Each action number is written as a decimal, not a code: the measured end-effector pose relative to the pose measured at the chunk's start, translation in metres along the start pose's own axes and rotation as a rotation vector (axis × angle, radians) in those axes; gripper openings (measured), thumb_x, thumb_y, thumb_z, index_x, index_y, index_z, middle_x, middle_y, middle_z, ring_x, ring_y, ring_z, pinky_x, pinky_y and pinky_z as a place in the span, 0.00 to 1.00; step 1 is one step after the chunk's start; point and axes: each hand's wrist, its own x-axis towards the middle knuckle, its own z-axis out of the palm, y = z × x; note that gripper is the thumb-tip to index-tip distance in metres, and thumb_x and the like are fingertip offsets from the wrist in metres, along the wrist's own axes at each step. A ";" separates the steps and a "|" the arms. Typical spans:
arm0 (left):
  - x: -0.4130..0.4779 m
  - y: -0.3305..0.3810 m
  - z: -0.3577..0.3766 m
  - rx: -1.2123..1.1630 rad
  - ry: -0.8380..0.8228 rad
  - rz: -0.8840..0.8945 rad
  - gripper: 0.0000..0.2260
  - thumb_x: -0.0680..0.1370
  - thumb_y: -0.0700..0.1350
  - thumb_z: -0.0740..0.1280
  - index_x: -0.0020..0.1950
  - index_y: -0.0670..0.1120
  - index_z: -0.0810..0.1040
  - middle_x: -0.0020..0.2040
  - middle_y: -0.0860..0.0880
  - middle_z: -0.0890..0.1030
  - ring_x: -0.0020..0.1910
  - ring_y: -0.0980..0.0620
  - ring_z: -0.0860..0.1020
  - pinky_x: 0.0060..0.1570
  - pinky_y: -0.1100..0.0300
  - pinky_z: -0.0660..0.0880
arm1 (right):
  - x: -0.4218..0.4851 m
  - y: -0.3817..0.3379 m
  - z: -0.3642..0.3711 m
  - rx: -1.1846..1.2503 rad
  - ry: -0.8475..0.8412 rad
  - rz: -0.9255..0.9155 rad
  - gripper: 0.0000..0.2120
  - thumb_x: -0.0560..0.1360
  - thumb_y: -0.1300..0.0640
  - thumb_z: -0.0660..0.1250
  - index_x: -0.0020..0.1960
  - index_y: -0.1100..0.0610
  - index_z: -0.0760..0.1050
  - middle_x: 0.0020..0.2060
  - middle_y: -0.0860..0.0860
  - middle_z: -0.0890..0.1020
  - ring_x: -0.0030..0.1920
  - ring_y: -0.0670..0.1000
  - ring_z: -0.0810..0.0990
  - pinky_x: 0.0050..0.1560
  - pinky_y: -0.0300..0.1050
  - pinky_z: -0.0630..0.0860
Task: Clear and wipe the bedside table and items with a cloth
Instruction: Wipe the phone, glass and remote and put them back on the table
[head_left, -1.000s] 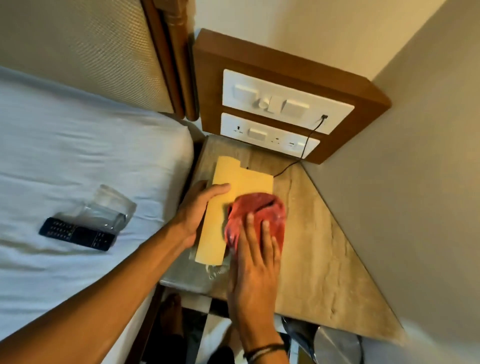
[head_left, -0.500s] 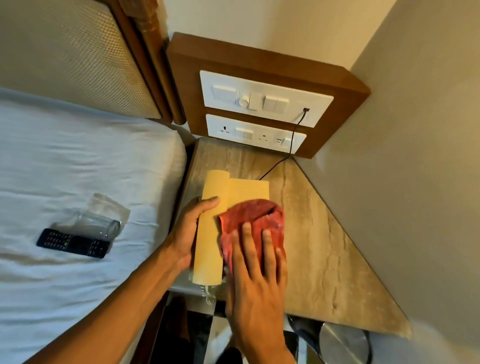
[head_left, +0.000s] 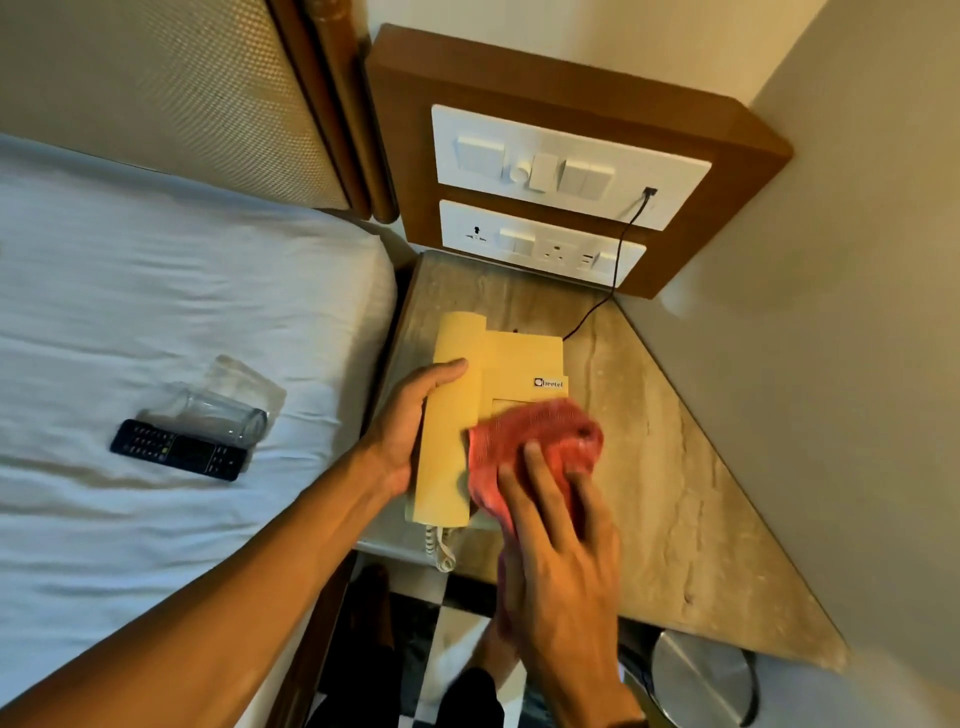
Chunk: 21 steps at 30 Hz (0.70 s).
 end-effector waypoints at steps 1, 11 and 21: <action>-0.001 0.000 -0.004 0.007 0.002 0.001 0.24 0.77 0.55 0.73 0.68 0.42 0.87 0.66 0.34 0.86 0.55 0.39 0.88 0.59 0.47 0.85 | -0.013 0.002 0.002 0.028 -0.007 -0.020 0.30 0.77 0.56 0.61 0.80 0.53 0.73 0.84 0.50 0.67 0.81 0.64 0.70 0.73 0.58 0.71; 0.001 -0.024 -0.016 0.080 0.186 0.019 0.31 0.89 0.67 0.52 0.71 0.45 0.81 0.54 0.46 0.89 0.49 0.48 0.88 0.51 0.50 0.87 | 0.044 -0.033 -0.049 0.158 0.322 -0.078 0.21 0.85 0.55 0.63 0.77 0.55 0.75 0.77 0.52 0.77 0.76 0.59 0.74 0.76 0.57 0.69; 0.004 -0.015 -0.019 0.012 0.153 -0.064 0.17 0.90 0.51 0.58 0.62 0.48 0.86 0.59 0.43 0.88 0.52 0.53 0.90 0.50 0.59 0.86 | 0.107 -0.047 0.001 -0.122 0.002 -0.161 0.29 0.82 0.50 0.65 0.83 0.49 0.66 0.83 0.48 0.68 0.77 0.62 0.67 0.64 0.59 0.75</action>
